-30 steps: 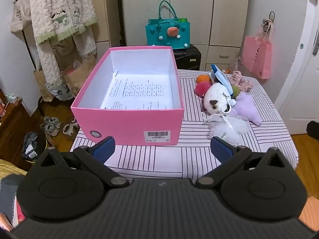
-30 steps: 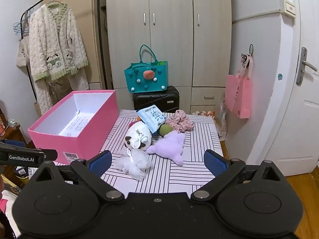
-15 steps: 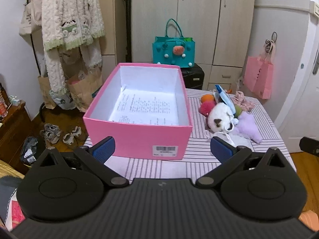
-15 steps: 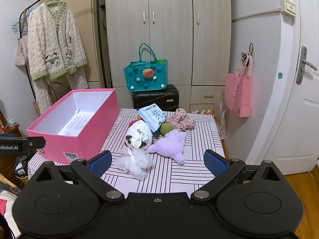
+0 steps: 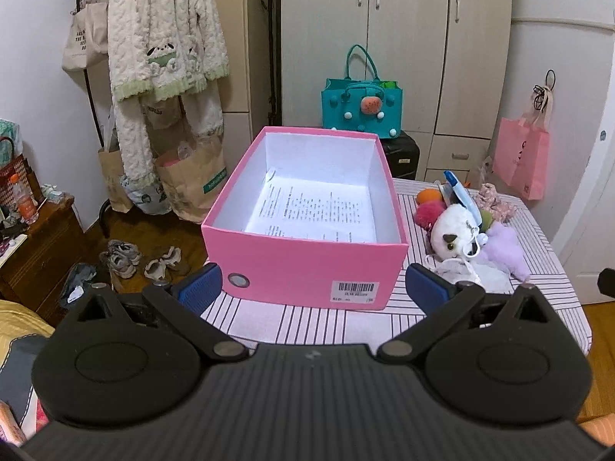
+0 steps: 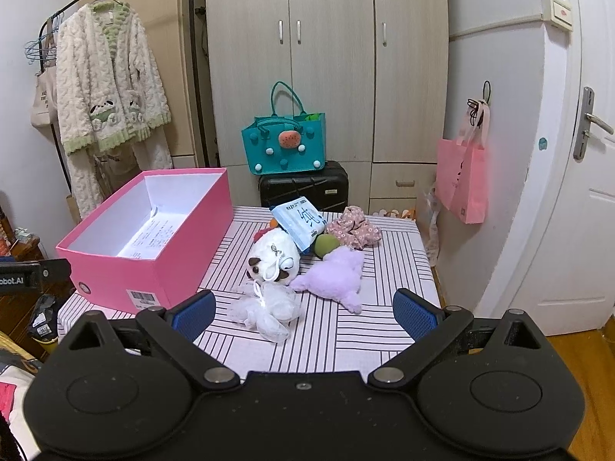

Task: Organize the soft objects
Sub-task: 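Move both tools toward the pile of soft toys on the table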

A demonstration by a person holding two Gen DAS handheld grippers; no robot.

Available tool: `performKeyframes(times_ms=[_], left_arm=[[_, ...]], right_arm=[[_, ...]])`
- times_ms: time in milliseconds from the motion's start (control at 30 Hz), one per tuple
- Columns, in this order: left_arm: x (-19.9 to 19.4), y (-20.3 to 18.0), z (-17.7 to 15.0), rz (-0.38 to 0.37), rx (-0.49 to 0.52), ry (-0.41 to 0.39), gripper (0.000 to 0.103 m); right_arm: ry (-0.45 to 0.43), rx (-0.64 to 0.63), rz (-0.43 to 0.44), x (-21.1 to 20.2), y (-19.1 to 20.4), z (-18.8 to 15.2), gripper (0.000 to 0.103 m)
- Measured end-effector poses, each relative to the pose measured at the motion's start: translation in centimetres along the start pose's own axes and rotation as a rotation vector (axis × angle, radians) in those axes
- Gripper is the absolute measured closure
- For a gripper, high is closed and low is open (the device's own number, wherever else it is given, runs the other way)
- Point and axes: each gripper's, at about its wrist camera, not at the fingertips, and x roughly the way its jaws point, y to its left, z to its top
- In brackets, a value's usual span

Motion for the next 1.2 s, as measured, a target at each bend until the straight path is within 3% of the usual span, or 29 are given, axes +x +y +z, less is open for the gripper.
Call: performKeyframes(times_ms=[367, 600, 1000, 1200], left_arm=[[0.6, -0.4, -0.4, 0.043, 0.037, 0.011, 0.0], [1.0, -0.5, -0.5, 0.071, 0.049, 0.018, 0.0], [1.1, -0.5, -0.4, 0.068, 0.056, 0.034, 0.0], [0.5, -1.5, 0.5, 0.02, 0.122, 0.039, 0.0]], right_arm=[[-0.002, 0.009, -0.034, 0.0, -0.3, -0.3, 0.003], [-0.028, -0.001, -0.132, -0.1, -0.3, -0.6, 0.003], [-0.019, -0.023, -0.098, -0.7, 0.2, -0.9, 0.003], [-0.054, -0.104, -0.024, -2.5, 0.0, 0.2, 0.003]])
